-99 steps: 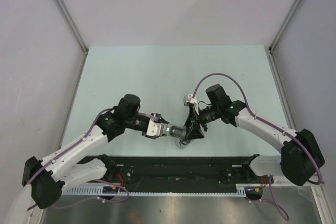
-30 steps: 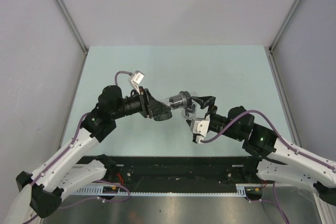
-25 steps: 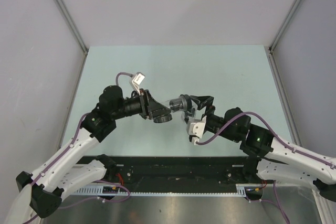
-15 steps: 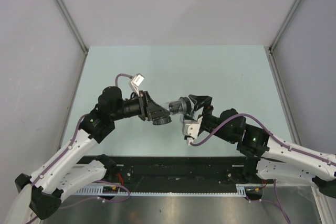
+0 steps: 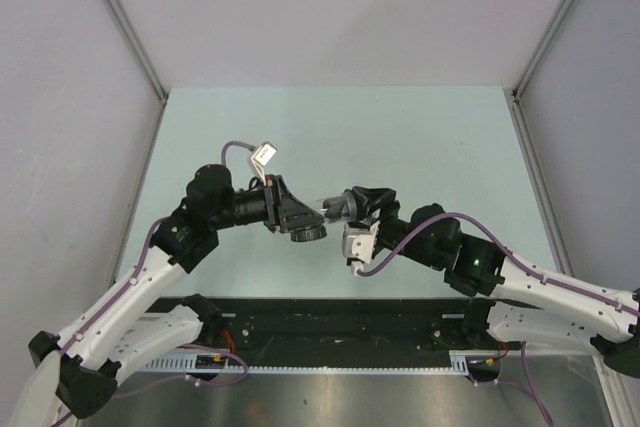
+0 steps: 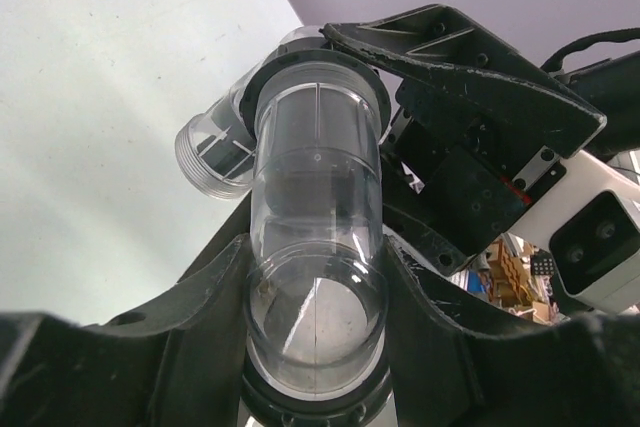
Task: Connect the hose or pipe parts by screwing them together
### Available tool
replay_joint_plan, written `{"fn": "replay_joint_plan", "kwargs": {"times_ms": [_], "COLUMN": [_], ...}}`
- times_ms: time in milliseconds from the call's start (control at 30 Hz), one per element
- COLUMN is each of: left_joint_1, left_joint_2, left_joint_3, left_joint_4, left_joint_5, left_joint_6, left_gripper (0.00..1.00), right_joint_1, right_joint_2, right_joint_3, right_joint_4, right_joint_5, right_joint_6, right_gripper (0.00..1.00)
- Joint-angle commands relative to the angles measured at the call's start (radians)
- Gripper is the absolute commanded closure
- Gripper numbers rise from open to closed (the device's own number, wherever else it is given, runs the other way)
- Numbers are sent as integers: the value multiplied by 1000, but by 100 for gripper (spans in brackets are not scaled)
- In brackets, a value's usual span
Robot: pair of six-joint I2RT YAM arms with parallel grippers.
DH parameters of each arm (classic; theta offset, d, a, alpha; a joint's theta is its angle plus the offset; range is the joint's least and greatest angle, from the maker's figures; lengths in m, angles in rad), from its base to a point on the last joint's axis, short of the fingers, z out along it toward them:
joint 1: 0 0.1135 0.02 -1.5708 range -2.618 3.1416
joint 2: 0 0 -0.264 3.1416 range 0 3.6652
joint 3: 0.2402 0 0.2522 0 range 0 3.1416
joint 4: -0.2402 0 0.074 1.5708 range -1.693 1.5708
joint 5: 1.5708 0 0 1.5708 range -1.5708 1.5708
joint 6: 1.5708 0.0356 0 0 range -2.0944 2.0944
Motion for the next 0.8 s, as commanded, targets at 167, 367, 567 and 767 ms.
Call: {"fn": "replay_joint_plan", "kwargs": {"times_ms": [167, 367, 567, 767], "left_joint_1": [4, -41, -144, -174], "left_joint_2": [21, 30, -2, 15], "left_joint_3": [31, 15, -59, -127], "left_joint_4": [46, 52, 52, 52], "left_joint_5": [105, 71, 64, 71], "left_joint_6": [184, 552, 1072, 1407], "left_gripper": [100, 100, 100, 100], "right_joint_1": [-47, -70, -154, -248], "right_joint_2": [6, 89, 155, 203], "right_joint_3": [16, 110, 158, 179], "right_joint_4": [34, -122, -226, -246], "right_joint_5": [-203, -342, -603, -835], "right_joint_6": [95, 254, 372, 462], "right_gripper": [78, 95, 100, 100]}}
